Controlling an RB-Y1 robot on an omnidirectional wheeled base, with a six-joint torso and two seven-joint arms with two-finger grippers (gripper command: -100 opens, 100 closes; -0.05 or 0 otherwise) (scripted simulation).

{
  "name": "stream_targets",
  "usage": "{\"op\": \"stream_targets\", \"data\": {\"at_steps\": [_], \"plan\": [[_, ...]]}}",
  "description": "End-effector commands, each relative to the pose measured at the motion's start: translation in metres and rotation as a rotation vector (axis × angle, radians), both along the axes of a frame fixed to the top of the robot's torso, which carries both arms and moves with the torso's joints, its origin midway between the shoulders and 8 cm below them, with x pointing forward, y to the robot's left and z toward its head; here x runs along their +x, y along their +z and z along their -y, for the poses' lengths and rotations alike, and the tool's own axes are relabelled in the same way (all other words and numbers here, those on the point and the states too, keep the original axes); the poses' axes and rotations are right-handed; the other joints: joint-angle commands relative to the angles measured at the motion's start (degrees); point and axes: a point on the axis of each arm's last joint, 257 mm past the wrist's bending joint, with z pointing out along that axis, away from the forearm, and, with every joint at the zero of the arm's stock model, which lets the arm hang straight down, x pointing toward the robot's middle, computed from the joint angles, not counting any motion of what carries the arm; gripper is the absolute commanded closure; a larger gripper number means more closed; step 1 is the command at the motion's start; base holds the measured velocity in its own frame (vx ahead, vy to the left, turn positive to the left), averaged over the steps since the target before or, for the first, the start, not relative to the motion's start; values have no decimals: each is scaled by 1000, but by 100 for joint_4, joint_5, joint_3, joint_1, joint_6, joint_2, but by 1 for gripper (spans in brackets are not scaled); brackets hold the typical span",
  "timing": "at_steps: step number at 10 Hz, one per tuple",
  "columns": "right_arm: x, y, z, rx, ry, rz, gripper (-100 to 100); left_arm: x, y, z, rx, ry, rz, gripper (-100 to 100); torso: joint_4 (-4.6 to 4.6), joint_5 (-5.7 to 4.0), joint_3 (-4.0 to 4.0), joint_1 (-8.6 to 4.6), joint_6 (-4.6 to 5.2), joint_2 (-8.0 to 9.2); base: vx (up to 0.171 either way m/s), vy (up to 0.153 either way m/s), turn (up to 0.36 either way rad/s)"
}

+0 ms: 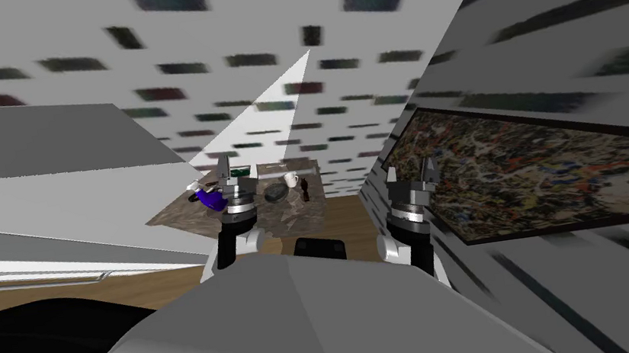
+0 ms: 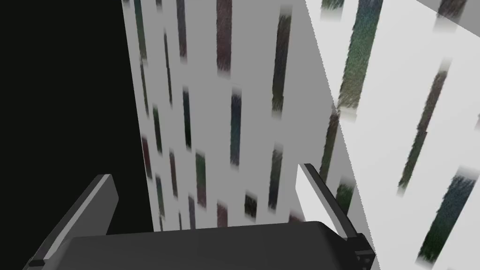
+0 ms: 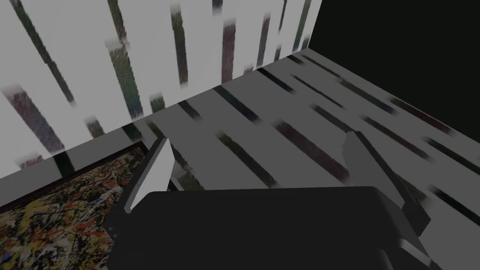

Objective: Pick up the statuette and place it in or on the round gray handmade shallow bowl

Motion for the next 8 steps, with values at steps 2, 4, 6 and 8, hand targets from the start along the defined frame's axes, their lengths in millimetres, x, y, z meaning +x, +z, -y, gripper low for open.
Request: {"op": "stream_targets", "data": {"at_steps": [2, 4, 6, 8], "plan": [[0, 0, 0, 0, 0, 0, 0, 4, -10, -4, 64, 14, -37, -100, 4, -2, 11, -14, -2, 22, -125, -85, 139], [0, 0, 0, 0, 0, 0, 0, 9, -23, -13, 96, 47, -74, -100, 14, -11, 36, -48, 0, 62, -180, -132, 135], [0, 0, 0, 0, 0, 0, 0, 17, -41, -23, 132, 91, -127, -100, 16, -12, 42, -54, 0, 72, -202, -152, 113], [0, 0, 0, 1, 0, 0, 0, 27, -65, -34, 183, 138, -200, -100, 17, -17, 43, -76, 1, 72, -194, -194, 67]]}}
